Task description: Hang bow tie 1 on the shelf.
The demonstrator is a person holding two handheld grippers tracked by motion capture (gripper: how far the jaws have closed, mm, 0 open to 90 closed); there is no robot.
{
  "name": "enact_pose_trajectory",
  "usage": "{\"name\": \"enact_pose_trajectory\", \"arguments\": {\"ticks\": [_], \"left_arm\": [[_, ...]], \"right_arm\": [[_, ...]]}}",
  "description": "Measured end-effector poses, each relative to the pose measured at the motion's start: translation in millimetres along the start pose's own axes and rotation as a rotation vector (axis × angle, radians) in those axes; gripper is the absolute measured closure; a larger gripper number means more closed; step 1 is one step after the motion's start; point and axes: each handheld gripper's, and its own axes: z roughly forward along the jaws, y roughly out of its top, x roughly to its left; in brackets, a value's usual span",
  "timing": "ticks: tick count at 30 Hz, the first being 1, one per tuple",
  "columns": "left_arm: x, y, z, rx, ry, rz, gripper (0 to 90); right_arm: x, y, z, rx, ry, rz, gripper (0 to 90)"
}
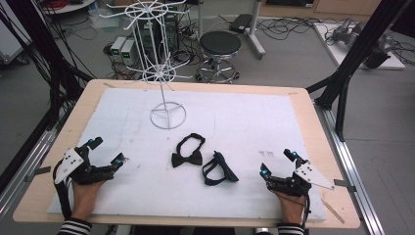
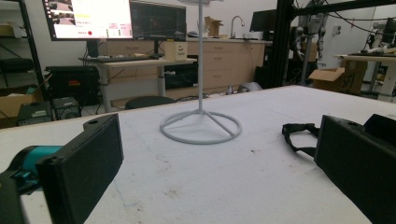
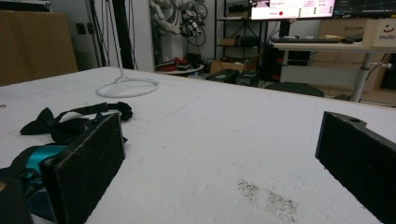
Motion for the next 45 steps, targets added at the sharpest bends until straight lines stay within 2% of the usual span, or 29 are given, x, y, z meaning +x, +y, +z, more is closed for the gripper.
{"name": "enact_pose_trajectory", "arguments": {"ticks": [2,5,12,27,31,35,42,43,44,45], "left_arm": [[0.5,0.0,0.0,0.000,0.000,-0.010,1.7],[0.2,0.1,-0.1,0.004,0.000,-0.003,1.7],[-0.3,-0.1,-0.1,-0.001,0.003,0.000,1.7],[-1.0,-0.1,0.0,-0.003,0.008,0.004,1.8],[-0.8,-0.1,-0.2,-0.003,0.008,0.003,1.7],[-1.0,-0.1,-0.1,-0.003,0.008,0.005,1.7],[-0.5,-0.1,-0.3,-0.003,0.007,0.002,1.7],[-0.5,-0.1,-0.3,-0.003,0.007,0.002,1.7],[-0.6,-0.1,-0.3,-0.002,0.008,0.003,1.7],[-0.6,-0.1,-0.2,-0.003,0.009,0.003,1.7]], "right_arm": [[-0.5,-0.1,0.1,-0.001,-0.002,0.005,0.7],[-0.2,-0.5,-0.8,-0.011,0.008,0.003,0.7],[1.0,-1.3,-2.7,-0.028,-0.003,-0.004,0.7],[-2.9,2.2,-1.8,-0.009,-0.024,0.019,0.7],[-5.5,12.3,-3.0,0.003,-0.034,0.023,0.7],[-4.2,27.8,-2.9,0.029,-0.014,0.016,0.8],[9.5,59.7,4.4,0.102,0.062,-0.047,0.8],[9.5,59.7,4.4,0.102,0.062,-0.047,0.8],[14.7,67.3,6.4,0.107,0.081,-0.077,0.8],[14.7,67.3,6.4,0.107,0.081,-0.077,0.8]]}}
